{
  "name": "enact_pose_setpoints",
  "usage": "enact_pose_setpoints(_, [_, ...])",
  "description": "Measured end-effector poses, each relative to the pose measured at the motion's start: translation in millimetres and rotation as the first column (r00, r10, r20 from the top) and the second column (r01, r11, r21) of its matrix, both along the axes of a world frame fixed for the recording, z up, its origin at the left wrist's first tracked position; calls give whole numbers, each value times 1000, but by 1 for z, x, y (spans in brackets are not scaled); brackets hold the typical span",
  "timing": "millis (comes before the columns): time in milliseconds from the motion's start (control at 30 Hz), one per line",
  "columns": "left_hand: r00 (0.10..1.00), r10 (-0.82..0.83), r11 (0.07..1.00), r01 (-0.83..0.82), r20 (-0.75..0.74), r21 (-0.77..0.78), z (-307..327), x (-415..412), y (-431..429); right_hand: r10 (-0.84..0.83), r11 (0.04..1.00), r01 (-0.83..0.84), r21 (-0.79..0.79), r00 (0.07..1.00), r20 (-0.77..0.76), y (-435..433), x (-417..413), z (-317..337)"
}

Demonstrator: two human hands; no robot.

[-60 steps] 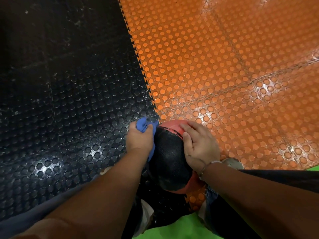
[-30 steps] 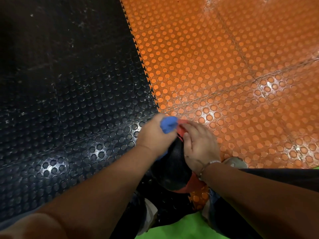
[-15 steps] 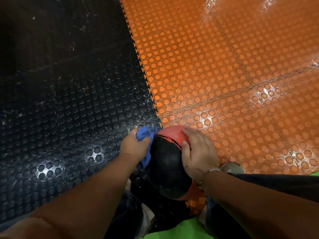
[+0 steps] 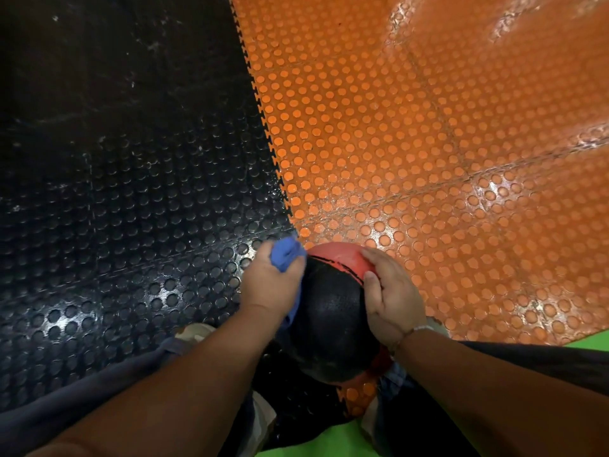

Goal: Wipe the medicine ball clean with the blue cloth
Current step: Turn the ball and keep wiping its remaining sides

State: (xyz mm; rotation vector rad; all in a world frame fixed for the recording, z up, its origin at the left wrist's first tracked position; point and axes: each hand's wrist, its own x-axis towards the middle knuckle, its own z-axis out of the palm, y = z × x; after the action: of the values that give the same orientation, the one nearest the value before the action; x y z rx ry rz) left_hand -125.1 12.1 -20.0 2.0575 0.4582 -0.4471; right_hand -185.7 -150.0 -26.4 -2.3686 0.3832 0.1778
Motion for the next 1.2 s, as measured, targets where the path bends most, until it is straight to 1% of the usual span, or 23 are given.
enact_pose_setpoints(100, [983, -155, 987, 152, 93, 44, 5, -13, -15, 2, 1000, -2, 14, 1000, -10, -4, -1, -3])
enact_pose_setpoints(167, [991, -101, 994, 96, 85, 56, 1, -9, -10, -8, 1000, 8, 14, 1000, -18, -2, -1, 2])
enact_pose_setpoints(233, [1000, 24, 997, -22, -17, 79, -3, 4, -1, 13, 1000, -13, -3, 1000, -15, 5, 1, 5])
enact_pose_setpoints(267, [997, 36, 994, -29, -66, 105, -2, 10, 1, 17, 1000, -18, -21, 1000, -13, 9, 2, 6])
enact_pose_setpoints(300, [997, -9, 991, 19, -73, 132, -1, 15, 0, 8, 999, -9, -37, 1000, -16, 12, 2, 5])
enact_pose_setpoints(367, [972, -236, 966, 233, 15, 111, 11, 18, -12, -25, 998, 24, -52, 999, -30, 17, 2, 2])
enact_pose_setpoints(400, [914, -400, 914, 392, 68, 108, 17, 15, -22, -21, 998, 20, -52, 999, -27, 18, 3, 1])
enact_pose_setpoints(433, [833, -546, 834, 531, 90, 152, 22, 10, -30, -7, 999, 6, -52, 1000, -10, 18, 4, 0])
enact_pose_setpoints(467, [787, -610, 785, 585, 93, 207, 23, 10, -33, 8, 999, -8, -52, 1000, 0, 17, 5, -1])
enact_pose_setpoints(500, [792, -606, 779, 572, 71, 259, 22, 17, -33, 16, 998, -16, -53, 1000, -13, 17, 6, 2])
enact_pose_setpoints(567, [867, -497, 828, 479, -11, 291, 20, 37, -25, 24, 999, -25, -35, 999, -23, 14, 7, 5])
enact_pose_setpoints(600, [883, -467, 837, 458, -46, 301, 20, 45, -22, 30, 999, -30, -24, 999, -13, 12, 8, 7])
enact_pose_setpoints(633, [873, -483, 827, 479, -64, 294, 22, 47, -24, 36, 999, -36, -13, 999, -9, 11, 9, 8])
enact_pose_setpoints(700, [799, -600, 775, 592, -38, 220, 30, 40, -37, 25, 1000, -25, -5, 1000, -1, 10, 11, 7])
enact_pose_setpoints(733, [756, -654, 736, 642, -18, 214, 34, 31, -43, 8, 1000, -8, 3, 1000, -9, 11, 11, 5])
enact_pose_setpoints(767, [753, -657, 732, 639, 0, 237, 33, 27, -45, 0, 1000, 1, 10, 1000, -30, 12, 12, 5])
enact_pose_setpoints(867, [876, -477, 821, 474, -75, 319, 19, 48, -30, -66, 997, 67, 23, 996, -62, 17, 11, 8])
enact_pose_setpoints(900, [890, -442, 830, 452, -109, 327, 17, 54, -25, -66, 998, 67, 18, 996, -57, 17, 11, 8])
enact_pose_setpoints(933, [879, -459, 825, 476, -129, 306, 19, 55, -25, -41, 999, 41, 3, 999, -35, 17, 9, 7])
enact_pose_setpoints(1000, [800, -594, 764, 594, -84, 252, 26, 44, -33, -10, 1000, 10, -28, 1000, -10, 17, 9, 6])
enact_pose_setpoints(1033, [758, -650, 722, 641, -63, 259, 28, 34, -36, -14, 999, 13, -40, 1000, -10, 18, 7, 2])
enact_pose_setpoints(1067, [748, -661, 709, 647, -56, 282, 27, 29, -37, -5, 998, 5, -59, 1000, 5, 19, 5, -3])
enact_pose_setpoints(1200, [834, -520, 744, 549, -186, 382, 17, 42, -12, 33, 995, -36, -89, 999, -26, 25, 3, -2])
